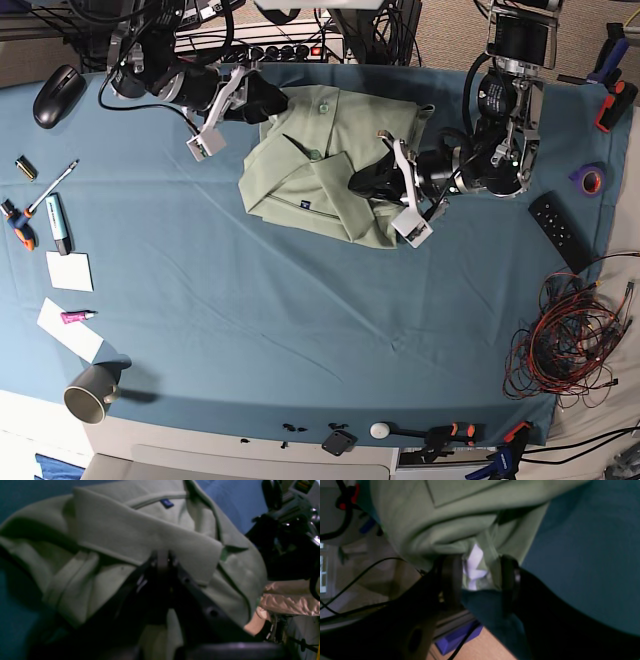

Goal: Fold the T-shirt properly
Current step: 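Lower the right gripper onto the collar edge of the green bundle, then press and square the bundle's sides with both grippers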

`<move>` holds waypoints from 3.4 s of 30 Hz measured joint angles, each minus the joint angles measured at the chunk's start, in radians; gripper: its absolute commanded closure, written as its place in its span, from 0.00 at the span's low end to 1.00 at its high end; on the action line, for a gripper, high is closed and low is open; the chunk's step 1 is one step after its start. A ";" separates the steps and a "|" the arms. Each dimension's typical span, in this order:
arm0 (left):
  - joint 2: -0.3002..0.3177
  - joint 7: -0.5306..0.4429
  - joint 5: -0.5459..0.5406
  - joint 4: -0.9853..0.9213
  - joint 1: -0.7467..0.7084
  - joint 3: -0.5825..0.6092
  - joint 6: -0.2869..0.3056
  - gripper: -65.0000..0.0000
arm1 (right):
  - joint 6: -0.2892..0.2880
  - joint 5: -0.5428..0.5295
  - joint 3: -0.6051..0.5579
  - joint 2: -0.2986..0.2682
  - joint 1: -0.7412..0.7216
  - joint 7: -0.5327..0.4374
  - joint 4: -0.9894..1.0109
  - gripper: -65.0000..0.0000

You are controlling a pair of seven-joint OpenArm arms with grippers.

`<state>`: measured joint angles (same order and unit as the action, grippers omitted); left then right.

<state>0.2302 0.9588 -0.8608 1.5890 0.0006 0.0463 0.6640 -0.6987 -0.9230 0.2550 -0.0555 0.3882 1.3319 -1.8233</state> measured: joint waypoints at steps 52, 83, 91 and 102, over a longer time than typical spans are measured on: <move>-0.001 0.004 0.111 0.000 0.000 0.000 -0.050 1.00 | 0.002 -0.090 -0.001 0.000 0.005 0.070 0.020 1.00; -0.001 -0.019 0.187 0.000 0.000 0.000 -0.093 1.00 | 0.002 -0.163 0.259 0.006 0.056 0.073 0.020 1.00; 0.000 -0.019 0.187 0.000 0.000 0.000 -0.093 1.00 | 0.002 -0.163 0.259 0.006 0.055 0.074 0.020 1.00; 0.000 -0.019 0.187 0.000 0.000 0.000 -0.095 1.00 | 0.002 -0.099 0.259 0.006 0.055 0.069 0.020 0.99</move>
<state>0.2298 0.9401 -0.6735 1.5890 0.0002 0.0463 0.5690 -0.6971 -1.0218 0.5144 -0.0494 0.4435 1.4014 -1.8034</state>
